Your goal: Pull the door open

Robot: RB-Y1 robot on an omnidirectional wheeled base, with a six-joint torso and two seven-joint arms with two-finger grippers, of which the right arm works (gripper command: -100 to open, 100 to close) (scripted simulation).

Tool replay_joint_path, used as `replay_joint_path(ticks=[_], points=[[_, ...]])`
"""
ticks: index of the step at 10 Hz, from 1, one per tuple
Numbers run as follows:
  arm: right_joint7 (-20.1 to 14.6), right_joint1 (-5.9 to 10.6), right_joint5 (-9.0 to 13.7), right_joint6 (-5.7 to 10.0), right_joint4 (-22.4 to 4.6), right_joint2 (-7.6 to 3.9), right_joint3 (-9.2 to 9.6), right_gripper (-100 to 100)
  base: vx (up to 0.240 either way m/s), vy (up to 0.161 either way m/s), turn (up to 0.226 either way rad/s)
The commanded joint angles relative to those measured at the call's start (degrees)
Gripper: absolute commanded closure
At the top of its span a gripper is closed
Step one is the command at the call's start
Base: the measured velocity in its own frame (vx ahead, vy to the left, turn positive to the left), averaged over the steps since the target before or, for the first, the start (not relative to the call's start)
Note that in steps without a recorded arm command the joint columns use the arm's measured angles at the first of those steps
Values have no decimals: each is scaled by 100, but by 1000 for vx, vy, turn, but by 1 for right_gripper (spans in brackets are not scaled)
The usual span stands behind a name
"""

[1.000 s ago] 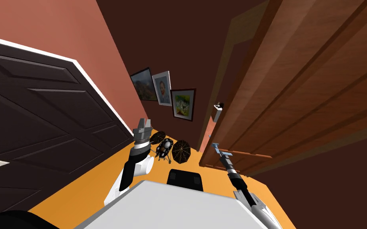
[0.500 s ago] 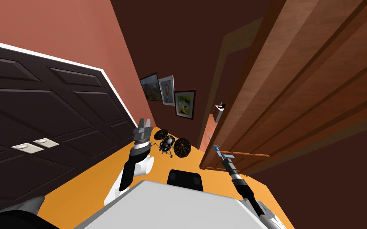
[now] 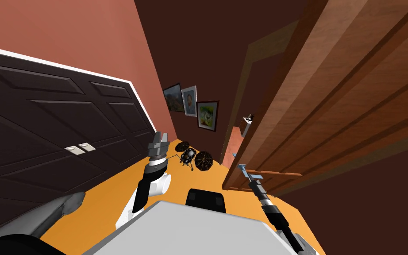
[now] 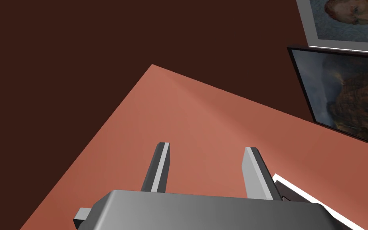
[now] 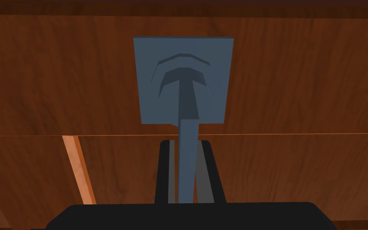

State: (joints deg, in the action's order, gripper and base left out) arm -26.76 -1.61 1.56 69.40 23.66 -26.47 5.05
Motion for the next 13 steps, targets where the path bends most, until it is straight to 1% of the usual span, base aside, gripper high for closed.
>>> replay_joint_path(ticks=[1, 2, 3, 4, 5, 6, 7, 9, 10, 11, 13], points=[[-44, -6, -4, 193, -145, -44, 15, 100, -181, -83, 169], [-44, -6, -4, 193, -145, -44, 15, 100, -103, -60, 46], [-74, -60, -8, 295, -174, -77, 30, 100, -89, -55, 113], [-113, -130, -14, 426, -210, -120, 49, 100, -176, -52, 264], [-124, -148, -15, 461, -220, -131, 54, 100, -184, -55, 133], [-115, -107, -18, 420, -218, -110, 56, 100, -72, -21, 17], [-131, -143, -28, 531, -285, -121, 77, 100, -149, -62, 198], [-142, -174, -30, 603, -315, -137, 87, 100, -218, -84, 148], [-154, -209, -32, 685, -350, -155, 97, 100, -201, -84, 179], [-154, -209, -32, 685, -350, -155, 97, 100, -155, -59, 88], [-174, -266, -36, 821, -407, -185, 114, 100, -188, -84, 183]])
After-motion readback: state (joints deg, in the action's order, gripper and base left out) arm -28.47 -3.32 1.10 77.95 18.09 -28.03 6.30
